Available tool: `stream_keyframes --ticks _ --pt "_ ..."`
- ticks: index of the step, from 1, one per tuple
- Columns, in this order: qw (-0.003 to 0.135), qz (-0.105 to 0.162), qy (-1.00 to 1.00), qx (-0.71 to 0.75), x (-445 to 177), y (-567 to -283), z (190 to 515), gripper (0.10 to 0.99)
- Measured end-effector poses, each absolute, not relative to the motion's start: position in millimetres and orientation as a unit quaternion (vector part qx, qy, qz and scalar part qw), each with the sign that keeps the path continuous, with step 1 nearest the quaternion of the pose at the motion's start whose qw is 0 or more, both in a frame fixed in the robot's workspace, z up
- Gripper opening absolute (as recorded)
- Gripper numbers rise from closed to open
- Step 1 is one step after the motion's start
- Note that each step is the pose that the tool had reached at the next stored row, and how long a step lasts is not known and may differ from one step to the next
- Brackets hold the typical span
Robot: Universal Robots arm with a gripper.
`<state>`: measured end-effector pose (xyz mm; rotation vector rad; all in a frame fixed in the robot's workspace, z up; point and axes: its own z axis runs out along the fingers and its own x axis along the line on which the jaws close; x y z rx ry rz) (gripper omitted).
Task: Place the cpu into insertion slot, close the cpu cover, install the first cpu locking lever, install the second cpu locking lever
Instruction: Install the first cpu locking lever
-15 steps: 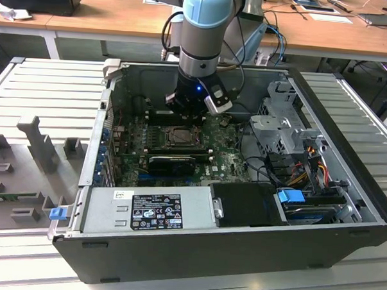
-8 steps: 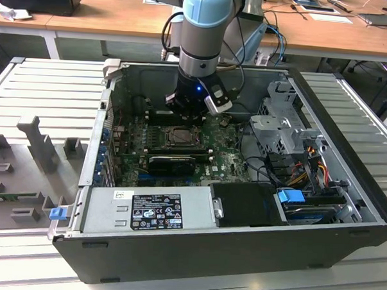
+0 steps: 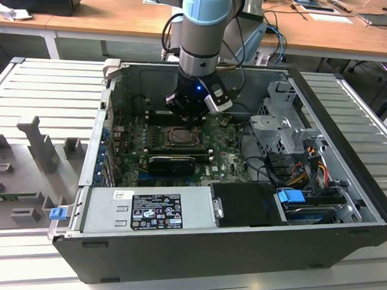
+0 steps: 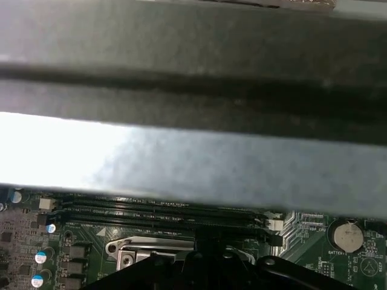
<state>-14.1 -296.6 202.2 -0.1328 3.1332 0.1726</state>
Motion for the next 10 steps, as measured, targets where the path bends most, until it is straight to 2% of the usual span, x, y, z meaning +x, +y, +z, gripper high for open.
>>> stream_keyframes --ticks 10 --pt "0.001 0.060 0.997 -0.042 -14.0 -295.5 210.2 0.106"
